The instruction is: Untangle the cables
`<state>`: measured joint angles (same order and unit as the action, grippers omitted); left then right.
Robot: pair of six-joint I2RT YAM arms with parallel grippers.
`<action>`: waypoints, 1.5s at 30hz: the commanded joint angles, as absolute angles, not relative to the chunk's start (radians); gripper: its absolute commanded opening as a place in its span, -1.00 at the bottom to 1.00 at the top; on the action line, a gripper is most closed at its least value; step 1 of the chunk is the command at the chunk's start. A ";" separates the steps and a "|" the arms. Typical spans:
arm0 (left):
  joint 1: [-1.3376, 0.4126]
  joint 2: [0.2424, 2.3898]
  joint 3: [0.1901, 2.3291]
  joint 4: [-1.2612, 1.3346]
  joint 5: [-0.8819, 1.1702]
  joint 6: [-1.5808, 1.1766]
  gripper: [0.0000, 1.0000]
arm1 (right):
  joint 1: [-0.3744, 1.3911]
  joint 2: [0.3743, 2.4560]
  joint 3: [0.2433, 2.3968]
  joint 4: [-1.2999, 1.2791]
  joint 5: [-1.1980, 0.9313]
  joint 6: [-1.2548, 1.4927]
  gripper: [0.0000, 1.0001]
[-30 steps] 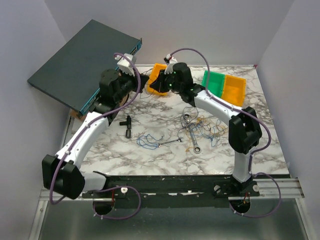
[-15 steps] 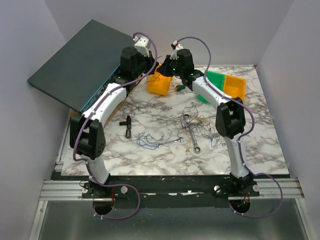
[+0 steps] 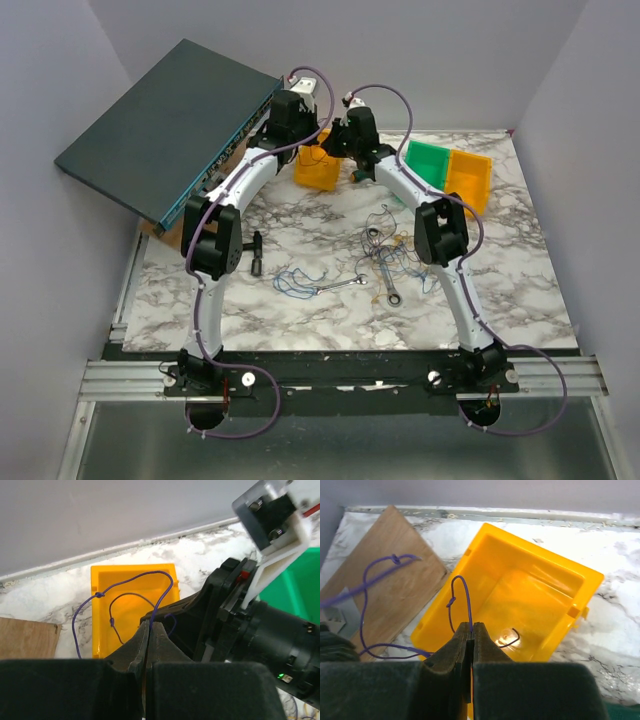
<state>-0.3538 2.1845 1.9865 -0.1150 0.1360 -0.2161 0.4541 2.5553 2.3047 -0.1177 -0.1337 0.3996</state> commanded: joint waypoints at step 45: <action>-0.416 2.201 2.053 -0.438 0.150 -0.192 -0.62 | 0.501 2.204 1.948 -0.234 0.097 0.311 -0.25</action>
